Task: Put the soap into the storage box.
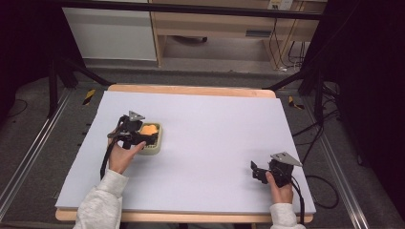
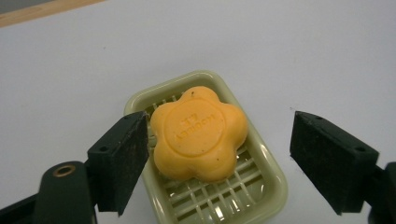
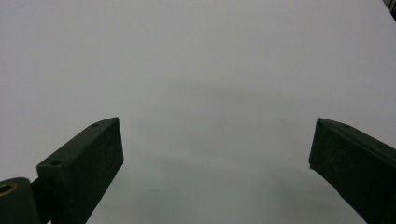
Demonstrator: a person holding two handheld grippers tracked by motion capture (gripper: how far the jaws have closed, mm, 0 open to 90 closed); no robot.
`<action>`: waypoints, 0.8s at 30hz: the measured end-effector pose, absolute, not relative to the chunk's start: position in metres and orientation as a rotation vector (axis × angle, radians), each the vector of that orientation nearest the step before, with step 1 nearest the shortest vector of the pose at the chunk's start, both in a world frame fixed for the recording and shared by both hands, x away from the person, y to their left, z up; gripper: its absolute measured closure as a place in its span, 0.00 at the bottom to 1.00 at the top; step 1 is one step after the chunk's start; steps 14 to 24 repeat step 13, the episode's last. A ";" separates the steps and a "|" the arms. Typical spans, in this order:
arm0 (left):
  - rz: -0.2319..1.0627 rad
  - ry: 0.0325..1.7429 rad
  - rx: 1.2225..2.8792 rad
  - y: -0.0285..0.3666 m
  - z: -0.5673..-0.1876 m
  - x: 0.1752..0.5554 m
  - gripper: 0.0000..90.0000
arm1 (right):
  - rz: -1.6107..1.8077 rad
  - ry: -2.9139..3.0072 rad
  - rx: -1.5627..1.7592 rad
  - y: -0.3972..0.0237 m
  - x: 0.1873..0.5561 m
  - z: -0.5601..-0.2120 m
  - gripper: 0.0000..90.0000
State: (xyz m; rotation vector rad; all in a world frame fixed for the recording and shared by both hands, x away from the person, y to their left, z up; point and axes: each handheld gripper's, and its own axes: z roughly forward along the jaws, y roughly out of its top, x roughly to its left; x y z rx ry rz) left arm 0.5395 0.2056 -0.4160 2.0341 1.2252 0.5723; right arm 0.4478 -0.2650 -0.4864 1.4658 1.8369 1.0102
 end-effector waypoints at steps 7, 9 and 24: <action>0.611 1.189 1.961 0.218 -0.413 0.518 0.24 | 1.013 1.830 1.467 -0.265 0.447 -0.486 0.04; 0.601 1.184 1.917 0.227 -0.414 0.510 0.25 | 1.018 1.823 1.471 -0.266 0.447 -0.486 0.04; 0.610 1.192 1.888 0.235 -0.420 0.503 0.26 | 1.017 1.824 1.468 -0.266 0.447 -0.486 0.04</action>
